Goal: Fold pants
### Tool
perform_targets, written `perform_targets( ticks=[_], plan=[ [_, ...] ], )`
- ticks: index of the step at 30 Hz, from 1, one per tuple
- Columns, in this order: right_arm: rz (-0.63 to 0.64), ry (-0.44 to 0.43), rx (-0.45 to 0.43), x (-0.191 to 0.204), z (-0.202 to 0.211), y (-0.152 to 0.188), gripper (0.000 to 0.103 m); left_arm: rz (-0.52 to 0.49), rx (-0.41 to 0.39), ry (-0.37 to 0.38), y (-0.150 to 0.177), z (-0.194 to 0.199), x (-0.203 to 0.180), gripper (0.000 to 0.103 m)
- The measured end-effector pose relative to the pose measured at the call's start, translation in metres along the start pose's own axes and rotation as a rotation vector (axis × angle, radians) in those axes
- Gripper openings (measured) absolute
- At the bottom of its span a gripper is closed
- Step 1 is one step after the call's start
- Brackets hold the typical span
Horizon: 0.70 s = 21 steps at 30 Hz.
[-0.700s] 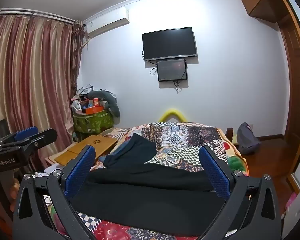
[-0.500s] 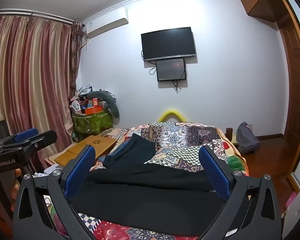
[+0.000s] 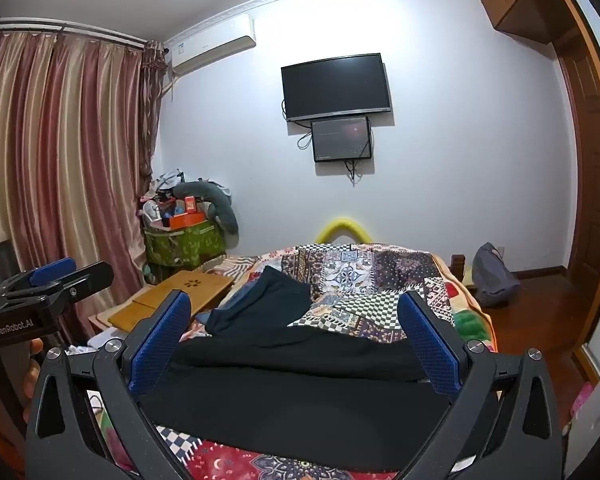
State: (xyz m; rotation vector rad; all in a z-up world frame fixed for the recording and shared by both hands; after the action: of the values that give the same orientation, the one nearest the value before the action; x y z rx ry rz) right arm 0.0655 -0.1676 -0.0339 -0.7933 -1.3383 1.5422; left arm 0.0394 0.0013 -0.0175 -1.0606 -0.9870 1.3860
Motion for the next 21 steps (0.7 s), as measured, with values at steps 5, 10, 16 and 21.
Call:
perform_targets(
  ticks=[5,10,16,21],
  plan=[
    [0.0,-0.001,0.002,-0.0023,0.0008,0.0003,0.102,0.004,0.0,-0.001,0.0008,-0.0003,0.0006,0.103],
    [-0.001,0.0,0.001,-0.0019,0.0008,0.0012,0.103,0.01,0.002,-0.005,-0.0012,0.0001,0.0013,0.103],
    [-0.001,0.003,0.004,-0.0005,0.0013,0.0,0.103,0.013,0.003,-0.004,0.0,-0.003,0.0005,0.103],
    [-0.001,0.005,0.005,0.0,0.0018,-0.0002,0.103,0.018,0.002,0.0,0.0004,-0.0038,0.0021,0.103]
  ],
)
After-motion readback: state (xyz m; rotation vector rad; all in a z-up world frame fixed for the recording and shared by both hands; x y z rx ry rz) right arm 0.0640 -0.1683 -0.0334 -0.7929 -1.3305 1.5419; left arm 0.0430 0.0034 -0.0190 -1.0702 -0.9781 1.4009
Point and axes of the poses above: each gripper's, at about its wrist camera, not at the fingertips, and z roughly against the way its jaws point, x to its left, y to its underside, the point moved 4 cm from there along -z, roughly the way its jaws point, and after that the axes turned 1 degree about -x, right-handed, at the moved point
